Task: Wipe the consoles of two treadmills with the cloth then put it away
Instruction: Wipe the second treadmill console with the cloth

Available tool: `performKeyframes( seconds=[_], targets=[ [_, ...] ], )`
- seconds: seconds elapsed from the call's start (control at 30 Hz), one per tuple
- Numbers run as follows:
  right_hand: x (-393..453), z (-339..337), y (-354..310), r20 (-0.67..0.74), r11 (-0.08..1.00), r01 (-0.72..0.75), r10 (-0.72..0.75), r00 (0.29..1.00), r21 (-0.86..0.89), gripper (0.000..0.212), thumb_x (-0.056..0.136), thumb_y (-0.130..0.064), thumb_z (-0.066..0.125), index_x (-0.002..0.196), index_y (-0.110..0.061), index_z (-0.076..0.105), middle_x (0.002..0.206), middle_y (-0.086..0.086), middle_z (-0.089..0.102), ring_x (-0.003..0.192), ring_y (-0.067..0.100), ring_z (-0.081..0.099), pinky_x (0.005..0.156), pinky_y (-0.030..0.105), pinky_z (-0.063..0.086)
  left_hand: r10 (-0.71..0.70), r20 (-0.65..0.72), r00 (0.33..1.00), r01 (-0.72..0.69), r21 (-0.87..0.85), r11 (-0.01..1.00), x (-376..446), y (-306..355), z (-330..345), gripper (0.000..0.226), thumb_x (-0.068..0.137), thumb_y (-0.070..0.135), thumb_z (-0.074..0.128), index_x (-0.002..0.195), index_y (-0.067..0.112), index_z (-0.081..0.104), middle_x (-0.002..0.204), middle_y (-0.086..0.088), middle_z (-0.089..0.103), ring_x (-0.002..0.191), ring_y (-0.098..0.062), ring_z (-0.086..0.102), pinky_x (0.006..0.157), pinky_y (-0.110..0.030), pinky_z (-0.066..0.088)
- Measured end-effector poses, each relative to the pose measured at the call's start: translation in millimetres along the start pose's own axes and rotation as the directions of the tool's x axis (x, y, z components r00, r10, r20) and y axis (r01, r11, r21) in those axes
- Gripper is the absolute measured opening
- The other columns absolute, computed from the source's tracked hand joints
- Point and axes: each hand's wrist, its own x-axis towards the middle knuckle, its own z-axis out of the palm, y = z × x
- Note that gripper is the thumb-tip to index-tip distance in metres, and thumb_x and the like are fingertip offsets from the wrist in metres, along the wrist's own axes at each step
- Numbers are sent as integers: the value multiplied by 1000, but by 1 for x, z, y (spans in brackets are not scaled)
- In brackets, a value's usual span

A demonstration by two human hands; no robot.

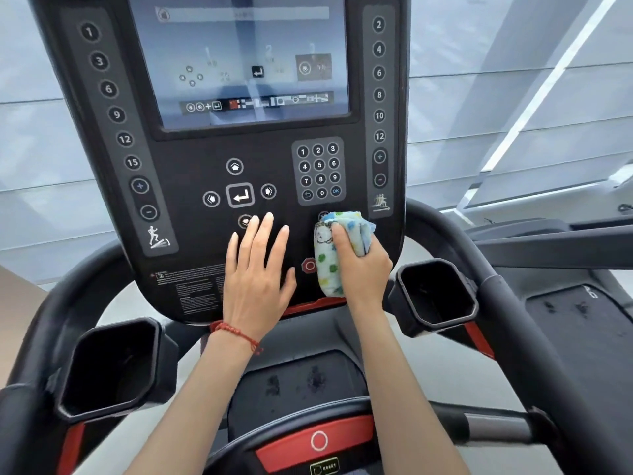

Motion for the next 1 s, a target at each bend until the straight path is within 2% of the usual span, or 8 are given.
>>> performKeyframes(
  seconds=[0.07,0.17,0.3,0.53,0.73,0.9,1.0],
  targets=[
    [-8,-6,-4,5,996,-77,77,997,48,23,78,-43,68,81,-21,66,74,-8,66,69,0,61,57,7,43,30,10,1000,-29,-44,999,-1,1,-1,51,87,22,49,134,3,48,143,-21,40,135,-34,32,108,-53,28],
    [-23,-16,-10,-4,985,-153,154,988,76,22,79,-42,67,80,-20,67,73,-7,67,70,4,63,61,15,48,84,19,996,-81,-118,990,-5,2,-4,50,88,23,47,133,3,48,142,-21,41,134,-35,33,107,-53,29],
    [-42,-29,-13,-76,987,-162,161,984,1,22,77,-44,68,71,-24,63,71,-7,66,72,8,64,68,24,51,158,47,986,-144,-219,965,-9,3,-5,50,88,25,46,133,4,47,141,-20,42,134,-34,33,108,-51,29],
    [-77,-69,-4,-248,978,-210,202,948,-10,20,78,-45,68,73,-26,61,75,-10,66,73,5,64,67,24,52,332,107,937,-277,-351,895,-17,30,4,50,88,28,45,131,4,49,139,-20,45,132,-34,35,106,-52,31],
    [-107,-128,8,-446,965,-259,253,859,50,27,79,-42,68,88,-17,64,79,-7,65,72,3,62,53,11,47,478,132,868,-383,-434,815,-28,76,0,51,85,31,45,127,4,53,136,-20,48,130,-32,35,103,-53,35],
    [-138,-179,20,-568,956,-271,286,772,112,25,80,-38,68,87,-13,65,78,-6,64,71,5,61,47,5,44,582,102,807,-469,-488,736,-37,116,-8,52,86,35,43,126,4,55,134,-19,50,129,-31,34,105,-48,28],
    [-163,-210,29,-610,948,-280,314,728,153,23,81,-37,68,86,-15,63,78,-5,64,72,5,61,48,5,44,624,80,778,-503,-517,693,-45,148,-17,51,87,35,44,124,3,57,131,-19,53,126,-31,37,104,-49,31]
  ],
)
